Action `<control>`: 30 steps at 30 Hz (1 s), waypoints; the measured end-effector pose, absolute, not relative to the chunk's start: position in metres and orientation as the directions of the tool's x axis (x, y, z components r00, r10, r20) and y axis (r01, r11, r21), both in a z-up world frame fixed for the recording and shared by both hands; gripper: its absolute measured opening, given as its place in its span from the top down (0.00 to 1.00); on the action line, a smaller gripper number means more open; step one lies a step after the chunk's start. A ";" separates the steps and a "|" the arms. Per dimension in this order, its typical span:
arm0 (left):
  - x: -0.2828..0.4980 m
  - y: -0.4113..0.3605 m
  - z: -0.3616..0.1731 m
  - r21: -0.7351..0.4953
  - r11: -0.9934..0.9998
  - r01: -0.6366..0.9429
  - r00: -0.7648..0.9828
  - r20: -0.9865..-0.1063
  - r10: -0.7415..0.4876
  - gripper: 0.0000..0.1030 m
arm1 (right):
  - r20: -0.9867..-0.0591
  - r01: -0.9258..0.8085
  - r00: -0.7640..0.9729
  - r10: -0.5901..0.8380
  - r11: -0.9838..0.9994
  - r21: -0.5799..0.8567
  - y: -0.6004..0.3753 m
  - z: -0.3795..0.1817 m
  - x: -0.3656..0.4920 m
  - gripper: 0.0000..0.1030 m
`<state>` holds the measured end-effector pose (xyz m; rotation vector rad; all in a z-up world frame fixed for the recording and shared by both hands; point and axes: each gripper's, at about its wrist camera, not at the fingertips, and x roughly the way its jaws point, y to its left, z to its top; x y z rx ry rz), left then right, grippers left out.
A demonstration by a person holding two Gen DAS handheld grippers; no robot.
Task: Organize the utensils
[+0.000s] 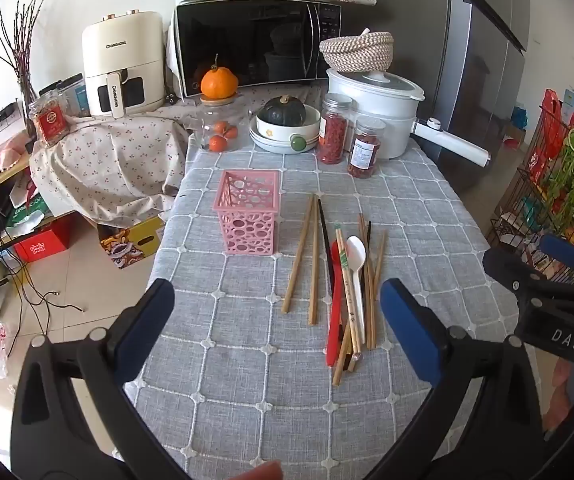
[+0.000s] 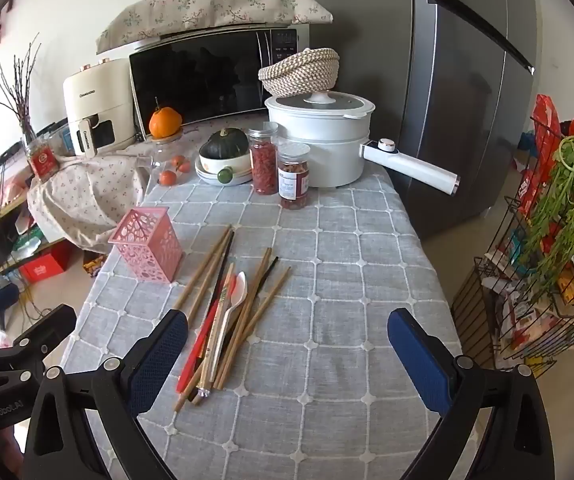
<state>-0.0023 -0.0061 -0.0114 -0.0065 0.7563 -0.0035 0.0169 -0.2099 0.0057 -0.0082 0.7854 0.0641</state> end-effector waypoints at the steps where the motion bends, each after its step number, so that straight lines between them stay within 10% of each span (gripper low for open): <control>1: -0.002 -0.006 -0.011 -0.007 1.000 0.000 0.727 -0.686 -0.005 0.01 | -0.709 -0.061 0.703 0.055 0.998 0.017 -0.210 0.006 0.017 0.02; 30: -0.002 -0.005 -0.012 -0.011 1.000 0.002 0.718 -0.696 -0.009 0.01 | -0.717 -0.061 0.694 0.062 0.998 0.027 -0.210 0.004 0.018 0.02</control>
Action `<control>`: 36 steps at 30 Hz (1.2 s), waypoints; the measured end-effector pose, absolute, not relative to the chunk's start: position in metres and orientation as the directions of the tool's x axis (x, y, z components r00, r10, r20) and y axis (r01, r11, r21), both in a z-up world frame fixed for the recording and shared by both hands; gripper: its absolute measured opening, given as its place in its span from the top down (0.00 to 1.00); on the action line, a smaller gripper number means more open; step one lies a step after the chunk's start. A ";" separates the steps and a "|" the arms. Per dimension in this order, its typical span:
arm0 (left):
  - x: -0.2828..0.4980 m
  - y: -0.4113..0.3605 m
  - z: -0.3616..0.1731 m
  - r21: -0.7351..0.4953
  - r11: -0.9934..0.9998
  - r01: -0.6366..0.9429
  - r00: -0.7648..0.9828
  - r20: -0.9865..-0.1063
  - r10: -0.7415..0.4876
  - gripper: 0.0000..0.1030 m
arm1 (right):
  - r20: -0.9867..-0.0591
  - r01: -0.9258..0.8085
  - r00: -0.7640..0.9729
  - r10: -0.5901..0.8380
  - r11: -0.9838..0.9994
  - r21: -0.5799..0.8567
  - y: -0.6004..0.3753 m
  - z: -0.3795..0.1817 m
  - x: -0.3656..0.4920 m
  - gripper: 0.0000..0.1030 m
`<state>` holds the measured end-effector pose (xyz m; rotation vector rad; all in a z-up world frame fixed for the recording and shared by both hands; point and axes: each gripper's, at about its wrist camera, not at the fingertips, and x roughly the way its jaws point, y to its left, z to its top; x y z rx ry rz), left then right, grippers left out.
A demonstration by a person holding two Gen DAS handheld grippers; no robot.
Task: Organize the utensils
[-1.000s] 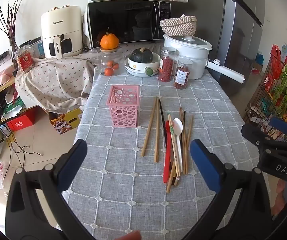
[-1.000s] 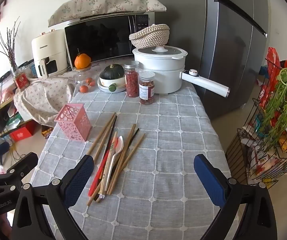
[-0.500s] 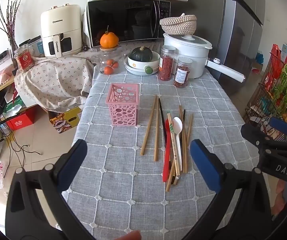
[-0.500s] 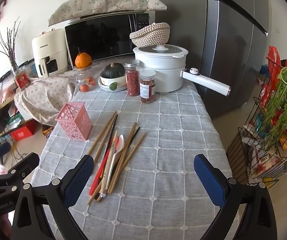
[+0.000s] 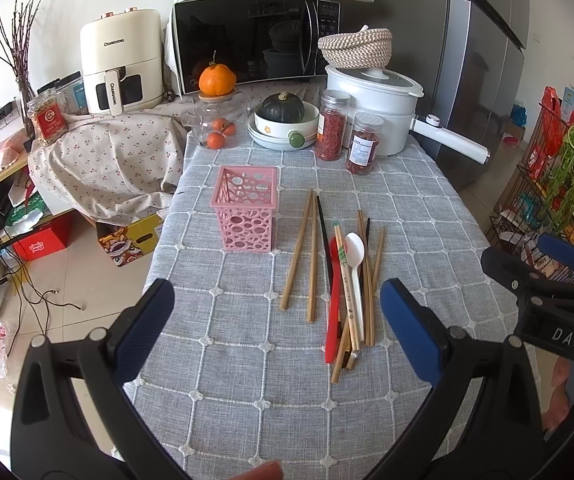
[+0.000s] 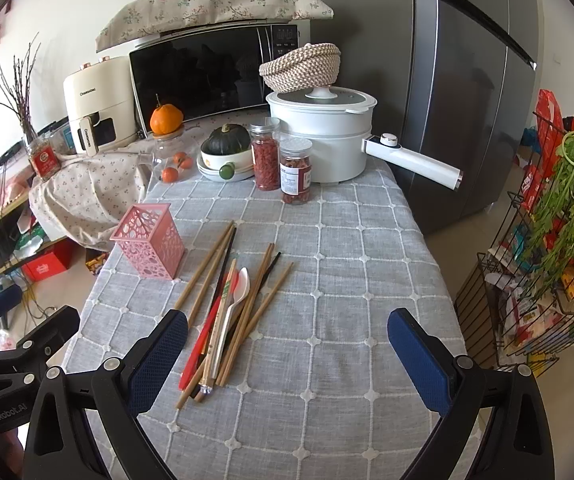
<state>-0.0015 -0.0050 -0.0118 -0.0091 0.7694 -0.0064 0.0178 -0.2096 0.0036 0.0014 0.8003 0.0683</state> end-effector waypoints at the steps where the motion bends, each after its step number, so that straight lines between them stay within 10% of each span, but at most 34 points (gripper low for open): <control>1: -0.001 -0.005 -0.012 -0.012 1.000 0.002 0.718 -0.696 -0.010 0.01 | -0.717 -0.061 0.694 0.061 0.998 0.027 -0.210 0.003 0.018 0.02; 13: 0.007 -0.006 -0.017 -0.030 0.999 0.022 0.689 -0.723 -0.037 0.01 | -0.719 -0.054 0.692 0.064 0.998 0.036 -0.214 0.003 0.021 0.02; 23: 0.054 -0.023 -0.036 -0.226 0.955 0.193 0.468 -0.834 -0.291 0.02 | -0.802 -0.050 0.592 0.076 0.997 0.057 -0.234 -0.015 0.060 0.02; 36: 0.135 -0.052 -0.105 -0.327 0.938 0.117 0.342 -0.874 -0.347 0.66 | -0.877 0.040 0.444 0.186 0.973 0.227 -0.281 -0.060 0.106 0.22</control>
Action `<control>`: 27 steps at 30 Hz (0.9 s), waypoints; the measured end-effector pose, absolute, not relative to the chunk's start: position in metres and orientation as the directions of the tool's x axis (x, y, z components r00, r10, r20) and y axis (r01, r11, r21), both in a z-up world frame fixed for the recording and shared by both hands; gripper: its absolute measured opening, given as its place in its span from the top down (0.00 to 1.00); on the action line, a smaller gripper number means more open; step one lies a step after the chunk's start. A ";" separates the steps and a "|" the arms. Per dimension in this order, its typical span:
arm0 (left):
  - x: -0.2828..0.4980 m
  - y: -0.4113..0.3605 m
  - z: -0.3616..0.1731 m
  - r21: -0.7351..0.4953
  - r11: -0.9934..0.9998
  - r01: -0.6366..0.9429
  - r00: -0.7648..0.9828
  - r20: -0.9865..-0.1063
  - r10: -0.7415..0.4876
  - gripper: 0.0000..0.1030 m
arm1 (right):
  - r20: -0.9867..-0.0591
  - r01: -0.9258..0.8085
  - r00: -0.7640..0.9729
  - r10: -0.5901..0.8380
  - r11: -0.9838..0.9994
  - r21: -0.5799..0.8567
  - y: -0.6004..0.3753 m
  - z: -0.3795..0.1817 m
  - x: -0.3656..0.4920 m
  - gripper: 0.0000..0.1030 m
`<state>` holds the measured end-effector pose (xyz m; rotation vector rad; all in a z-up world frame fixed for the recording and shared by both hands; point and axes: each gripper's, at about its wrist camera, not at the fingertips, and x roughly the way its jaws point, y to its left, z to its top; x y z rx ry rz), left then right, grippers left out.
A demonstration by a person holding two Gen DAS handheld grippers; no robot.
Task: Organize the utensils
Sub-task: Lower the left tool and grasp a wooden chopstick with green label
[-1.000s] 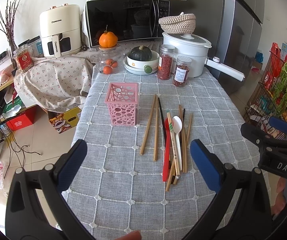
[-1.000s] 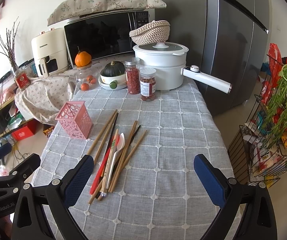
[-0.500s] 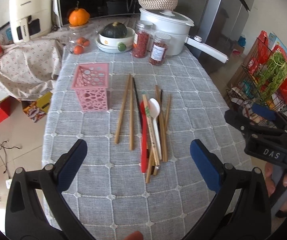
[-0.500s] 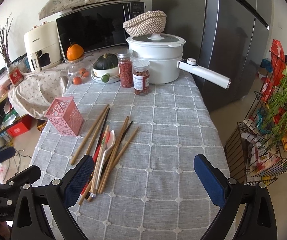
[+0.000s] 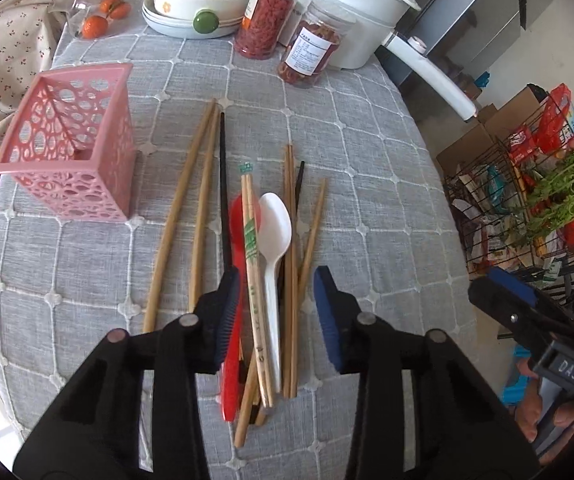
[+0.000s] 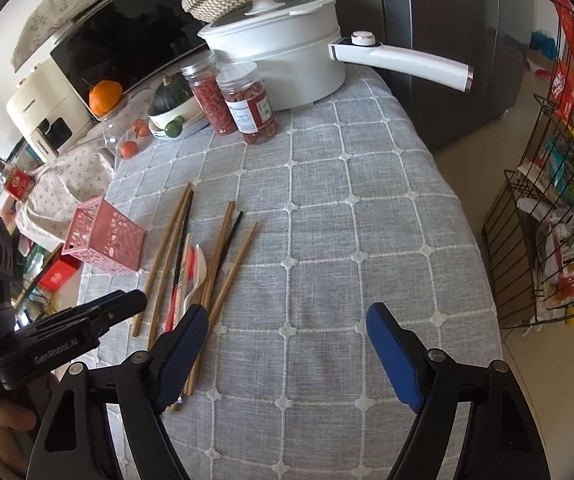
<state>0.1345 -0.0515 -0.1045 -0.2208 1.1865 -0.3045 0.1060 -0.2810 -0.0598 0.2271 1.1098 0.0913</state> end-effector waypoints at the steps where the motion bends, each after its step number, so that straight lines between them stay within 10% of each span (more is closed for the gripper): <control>1: 0.140 -0.053 -0.110 -0.319 0.941 0.116 0.338 -0.878 -0.339 0.68 | -0.882 0.045 0.431 0.190 0.972 0.231 -0.282 -0.064 0.109 0.23; 14: 0.170 -0.051 -0.149 -0.316 0.949 0.001 0.297 -0.906 -0.302 0.90 | -0.903 0.024 0.376 0.209 0.972 0.235 -0.271 -0.082 0.123 0.24; 27: 0.136 -0.038 -0.072 -0.261 0.957 0.127 0.520 -0.804 -0.289 0.95 | -0.903 0.051 0.358 0.238 0.961 0.273 -0.261 -0.093 0.144 0.31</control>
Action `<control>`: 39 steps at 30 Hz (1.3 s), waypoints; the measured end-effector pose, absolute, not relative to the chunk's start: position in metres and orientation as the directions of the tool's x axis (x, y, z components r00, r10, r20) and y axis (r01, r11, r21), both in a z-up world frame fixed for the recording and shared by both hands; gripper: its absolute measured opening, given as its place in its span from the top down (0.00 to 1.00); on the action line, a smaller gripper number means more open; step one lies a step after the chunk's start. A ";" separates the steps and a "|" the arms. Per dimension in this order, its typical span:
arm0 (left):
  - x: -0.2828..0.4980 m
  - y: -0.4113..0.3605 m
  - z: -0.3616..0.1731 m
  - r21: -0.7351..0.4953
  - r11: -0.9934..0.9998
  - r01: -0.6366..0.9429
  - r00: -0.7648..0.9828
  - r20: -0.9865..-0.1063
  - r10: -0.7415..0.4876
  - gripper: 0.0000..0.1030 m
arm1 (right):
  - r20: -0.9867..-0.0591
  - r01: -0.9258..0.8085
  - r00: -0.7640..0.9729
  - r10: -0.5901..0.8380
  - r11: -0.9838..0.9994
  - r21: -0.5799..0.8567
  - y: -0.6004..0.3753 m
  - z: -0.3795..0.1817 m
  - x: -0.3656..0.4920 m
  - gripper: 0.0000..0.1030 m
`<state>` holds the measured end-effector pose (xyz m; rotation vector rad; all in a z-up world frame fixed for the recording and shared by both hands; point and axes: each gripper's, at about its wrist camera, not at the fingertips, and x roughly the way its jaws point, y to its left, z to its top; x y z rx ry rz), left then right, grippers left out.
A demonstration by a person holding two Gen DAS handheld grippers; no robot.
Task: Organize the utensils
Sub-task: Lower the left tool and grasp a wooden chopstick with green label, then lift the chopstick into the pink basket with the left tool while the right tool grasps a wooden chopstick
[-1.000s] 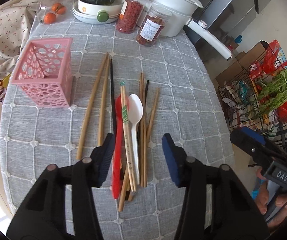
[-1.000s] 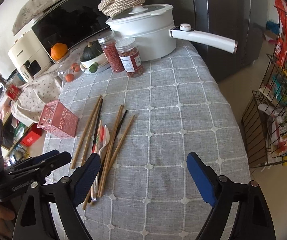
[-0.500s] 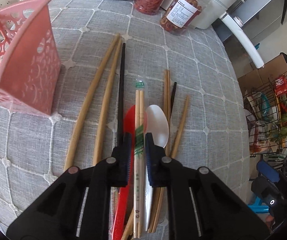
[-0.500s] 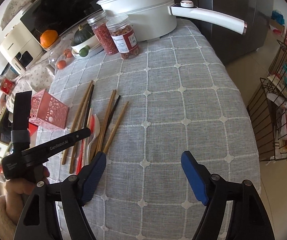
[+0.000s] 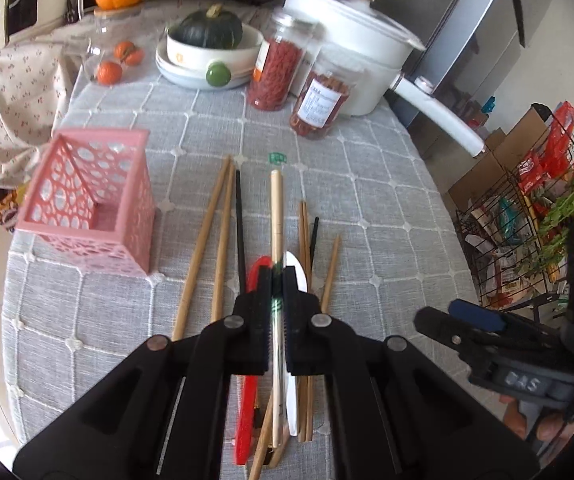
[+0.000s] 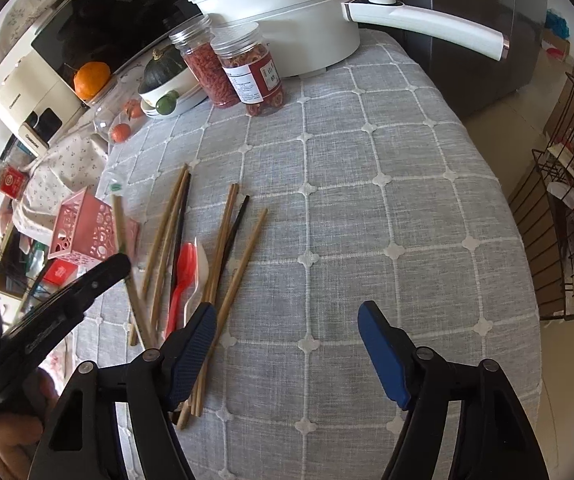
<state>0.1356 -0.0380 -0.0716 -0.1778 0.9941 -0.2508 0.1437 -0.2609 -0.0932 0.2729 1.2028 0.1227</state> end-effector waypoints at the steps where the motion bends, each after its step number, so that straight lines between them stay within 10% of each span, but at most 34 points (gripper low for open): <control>1: 0.131 -0.037 -0.065 -0.245 0.959 0.142 0.541 -0.792 -0.282 0.95 | -0.904 0.052 0.351 0.245 0.959 0.280 -0.258 -0.096 0.147 0.35; 8: 0.110 -0.013 -0.047 -0.177 0.967 0.181 0.624 -0.740 -0.252 0.95 | -0.916 0.079 0.282 0.287 0.944 0.320 -0.236 -0.125 0.174 0.62; 30: 0.089 0.025 -0.042 -0.211 0.969 0.126 0.661 -0.710 -0.241 0.95 | -0.947 0.074 0.262 0.184 0.975 0.210 -0.197 -0.162 0.196 0.90; 39: 0.082 0.041 -0.007 -0.247 0.964 0.093 0.806 -0.550 -0.219 0.95 | -0.890 0.037 0.381 0.250 0.958 0.285 -0.217 -0.112 0.172 0.94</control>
